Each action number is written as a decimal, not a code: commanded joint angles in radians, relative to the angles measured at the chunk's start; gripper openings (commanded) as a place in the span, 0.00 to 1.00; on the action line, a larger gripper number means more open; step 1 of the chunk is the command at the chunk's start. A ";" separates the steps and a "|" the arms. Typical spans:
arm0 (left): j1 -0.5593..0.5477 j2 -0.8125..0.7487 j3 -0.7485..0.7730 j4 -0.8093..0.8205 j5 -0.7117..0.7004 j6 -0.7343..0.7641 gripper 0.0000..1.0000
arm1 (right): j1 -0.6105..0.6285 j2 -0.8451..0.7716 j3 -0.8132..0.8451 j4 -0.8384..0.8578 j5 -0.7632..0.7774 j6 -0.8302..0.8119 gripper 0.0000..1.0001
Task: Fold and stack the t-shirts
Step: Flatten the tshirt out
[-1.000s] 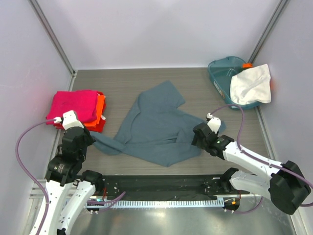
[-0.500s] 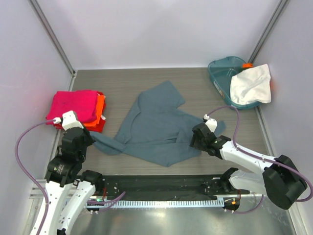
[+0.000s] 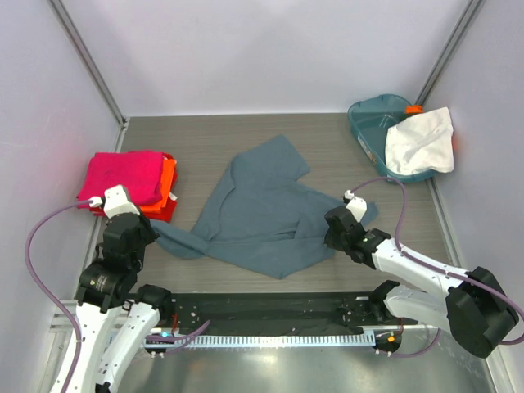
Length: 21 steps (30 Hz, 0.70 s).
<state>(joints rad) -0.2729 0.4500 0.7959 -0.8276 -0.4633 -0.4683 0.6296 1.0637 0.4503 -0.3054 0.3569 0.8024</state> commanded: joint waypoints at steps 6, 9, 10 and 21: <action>0.000 -0.004 -0.003 0.031 -0.018 -0.006 0.00 | -0.010 -0.030 0.018 0.026 0.057 -0.042 0.01; 0.000 0.000 -0.003 0.030 -0.020 -0.007 0.00 | -0.010 -0.050 0.031 0.023 0.070 -0.060 0.01; 0.000 0.001 -0.001 0.030 -0.029 -0.009 0.00 | -0.011 -0.068 0.039 0.020 0.079 -0.069 0.01; 0.000 0.211 0.211 0.033 -0.054 -0.010 0.00 | -0.027 -0.127 0.382 -0.052 0.229 -0.233 0.01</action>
<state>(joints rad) -0.2729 0.6136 0.8967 -0.8436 -0.5041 -0.4702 0.6125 0.9306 0.6716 -0.3683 0.4953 0.6483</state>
